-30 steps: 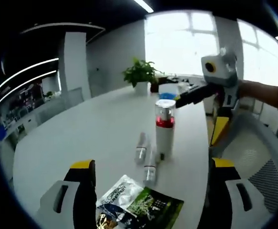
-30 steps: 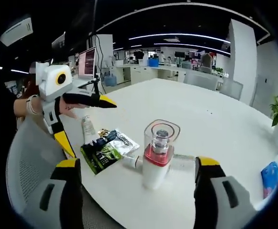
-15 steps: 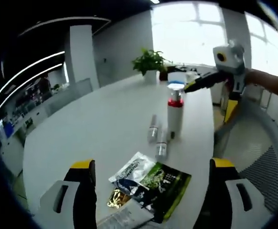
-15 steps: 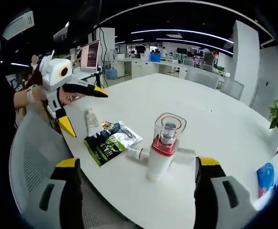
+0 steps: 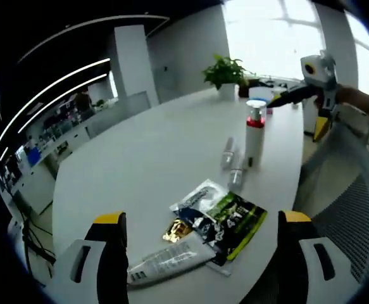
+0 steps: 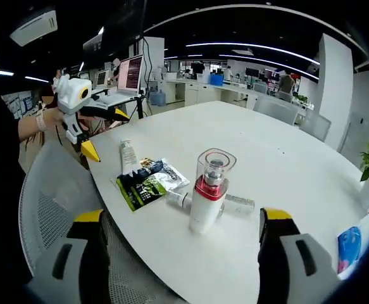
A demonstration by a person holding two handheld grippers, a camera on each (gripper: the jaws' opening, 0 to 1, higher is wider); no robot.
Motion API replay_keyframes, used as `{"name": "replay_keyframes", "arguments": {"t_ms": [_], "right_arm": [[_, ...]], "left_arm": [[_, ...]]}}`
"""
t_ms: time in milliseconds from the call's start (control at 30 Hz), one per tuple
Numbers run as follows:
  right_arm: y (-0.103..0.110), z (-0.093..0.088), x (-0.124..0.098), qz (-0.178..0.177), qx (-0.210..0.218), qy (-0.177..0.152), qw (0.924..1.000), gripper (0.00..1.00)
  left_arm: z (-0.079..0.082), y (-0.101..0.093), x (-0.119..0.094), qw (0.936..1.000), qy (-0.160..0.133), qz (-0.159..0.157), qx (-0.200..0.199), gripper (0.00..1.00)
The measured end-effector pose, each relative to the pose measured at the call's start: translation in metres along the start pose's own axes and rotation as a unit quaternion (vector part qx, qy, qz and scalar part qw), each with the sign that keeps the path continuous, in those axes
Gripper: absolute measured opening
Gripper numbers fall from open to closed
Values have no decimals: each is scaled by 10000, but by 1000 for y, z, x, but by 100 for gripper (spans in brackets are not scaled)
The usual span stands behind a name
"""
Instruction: Arrange the skincare products in the storage area until every visible bottle or jar stands upright without overlapping.
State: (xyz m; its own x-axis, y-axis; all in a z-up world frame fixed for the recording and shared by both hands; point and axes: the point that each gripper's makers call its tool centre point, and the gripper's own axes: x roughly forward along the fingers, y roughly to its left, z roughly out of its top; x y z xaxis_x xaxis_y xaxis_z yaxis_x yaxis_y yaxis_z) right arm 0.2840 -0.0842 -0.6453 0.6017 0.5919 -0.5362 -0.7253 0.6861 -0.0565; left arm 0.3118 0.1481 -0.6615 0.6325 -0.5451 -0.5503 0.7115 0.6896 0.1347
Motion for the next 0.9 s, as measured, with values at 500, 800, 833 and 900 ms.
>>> {"name": "replay_keyframes", "arguments": {"t_ms": [500,800,833,900], "right_arm": [[3,-6,-31,699,-14,-319,9970,100],[10,-11,-29,769,-20,-158,9969,100],[11,-12,-28,750,-27,-130,9971,100],[10,-11,-27,684,-24,-93,9976,100]], "left_arm": [[5,-26,-39,9941,136,1035,-310,97],[-8,-25,-36,9950,242,941,-244,97],[-10,-21,-34,9954,255,898,-230,97],[-15,-16,-32,9961,293,815,-178,97]]}}
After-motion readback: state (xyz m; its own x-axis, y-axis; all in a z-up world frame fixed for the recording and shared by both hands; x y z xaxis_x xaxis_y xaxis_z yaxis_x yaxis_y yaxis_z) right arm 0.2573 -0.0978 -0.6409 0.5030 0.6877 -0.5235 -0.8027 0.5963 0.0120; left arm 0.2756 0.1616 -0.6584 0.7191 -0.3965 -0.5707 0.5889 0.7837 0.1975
